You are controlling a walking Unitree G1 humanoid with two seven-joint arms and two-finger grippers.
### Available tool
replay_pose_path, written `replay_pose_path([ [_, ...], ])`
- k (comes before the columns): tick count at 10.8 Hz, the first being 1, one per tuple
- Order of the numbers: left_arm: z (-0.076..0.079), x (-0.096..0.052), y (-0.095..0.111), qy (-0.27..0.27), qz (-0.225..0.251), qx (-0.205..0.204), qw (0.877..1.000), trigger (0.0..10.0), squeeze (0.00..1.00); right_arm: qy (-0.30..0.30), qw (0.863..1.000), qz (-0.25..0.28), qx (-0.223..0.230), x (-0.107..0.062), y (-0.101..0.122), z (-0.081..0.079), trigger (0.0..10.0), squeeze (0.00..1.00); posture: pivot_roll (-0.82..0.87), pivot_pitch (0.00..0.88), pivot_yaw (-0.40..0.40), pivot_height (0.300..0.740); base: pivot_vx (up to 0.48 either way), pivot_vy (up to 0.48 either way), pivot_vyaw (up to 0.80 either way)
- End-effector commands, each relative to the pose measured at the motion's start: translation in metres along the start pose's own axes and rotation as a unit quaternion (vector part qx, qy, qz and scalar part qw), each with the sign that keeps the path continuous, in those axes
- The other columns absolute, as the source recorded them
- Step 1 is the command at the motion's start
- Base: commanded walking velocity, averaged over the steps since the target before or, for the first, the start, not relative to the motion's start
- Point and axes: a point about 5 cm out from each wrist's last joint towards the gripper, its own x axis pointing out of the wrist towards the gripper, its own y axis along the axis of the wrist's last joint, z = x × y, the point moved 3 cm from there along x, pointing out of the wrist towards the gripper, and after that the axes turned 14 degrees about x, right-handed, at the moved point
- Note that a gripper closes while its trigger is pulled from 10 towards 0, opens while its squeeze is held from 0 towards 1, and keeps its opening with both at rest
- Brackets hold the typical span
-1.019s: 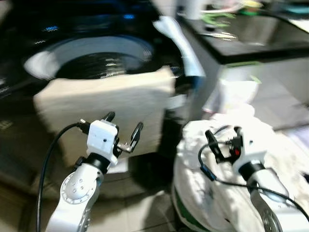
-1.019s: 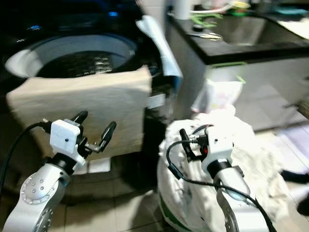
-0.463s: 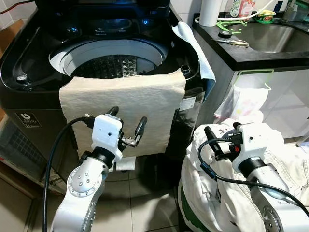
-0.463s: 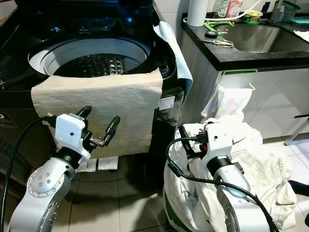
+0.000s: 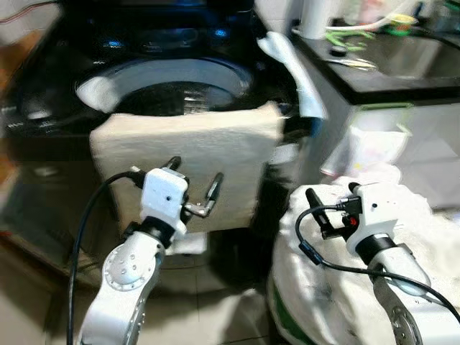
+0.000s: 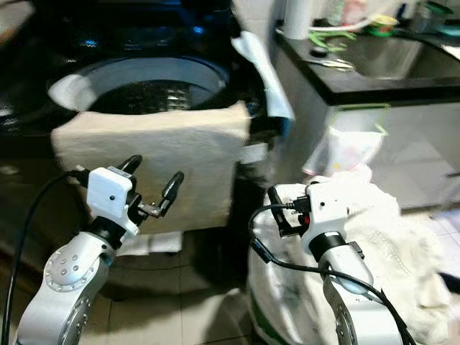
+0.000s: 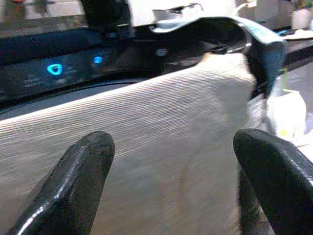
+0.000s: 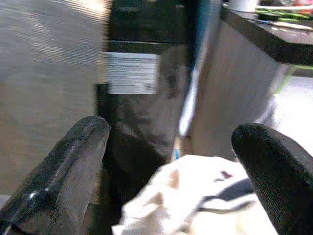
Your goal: Clothes washing
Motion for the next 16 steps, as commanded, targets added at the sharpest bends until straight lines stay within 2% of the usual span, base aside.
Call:
replay_pose_path([
  [1,-0.002,0.000,-0.002,0.000,-0.005,0.007,1.000,10.0,0.00,0.005,1.000,-0.001,0.008,0.001,0.000,-0.004,10.0,0.00,-0.05,0.000,0.017,0.719,0.000,0.480,0.00],
  [3,-0.003,0.000,-0.003,0.002,-0.006,0.011,1.000,10.0,0.00,0.006,1.000,-0.001,0.009,0.001,0.000,-0.004,10.0,0.00,-0.05,0.000,0.017,0.719,0.000,0.480,0.00],
  [5,-0.004,-0.001,0.005,0.000,0.014,0.037,0.999,10.0,0.00,0.004,1.000,-0.003,0.011,0.001,-0.002,-0.003,10.0,0.00,-0.05,0.000,0.018,0.719,0.000,-0.240,0.00],
  [6,-0.002,-0.002,0.005,-0.006,0.015,0.031,0.999,10.0,0.00,0.002,1.000,-0.005,0.012,0.000,-0.003,-0.003,10.0,0.00,-0.05,0.000,0.017,0.719,0.000,-0.480,0.00],
  [7,-0.003,-0.002,0.001,0.006,0.005,0.006,1.000,10.0,0.00,0.001,1.000,-0.010,0.014,-0.002,-0.006,-0.003,10.0,0.00,-0.05,0.000,0.018,0.719,0.000,0.000,0.00],
  [10,0.002,0.000,0.002,-0.001,0.000,0.019,1.000,10.0,0.00,-0.009,1.000,-0.003,0.019,-0.001,-0.004,0.000,10.0,0.00,-0.04,0.000,0.019,0.719,0.000,0.000,0.00],
  [11,0.003,0.000,0.002,-0.002,0.003,0.012,1.000,10.0,0.00,-0.011,1.000,0.001,0.023,-0.002,-0.003,0.001,10.0,0.00,-0.04,0.000,0.021,0.719,0.000,0.000,0.00],
  [13,0.004,-0.001,0.009,-0.017,0.024,0.014,0.999,10.0,0.00,-0.010,1.000,-0.007,0.025,-0.006,-0.007,0.001,10.0,0.00,-0.04,0.000,0.024,0.719,0.000,0.000,-0.79],
  [16,0.017,-0.007,0.017,-0.057,0.045,-0.013,0.997,10.0,0.00,-0.001,0.999,0.000,0.034,-0.007,-0.004,-0.002,10.0,0.00,-0.05,0.000,0.030,0.719,0.446,0.000,-0.41],
])
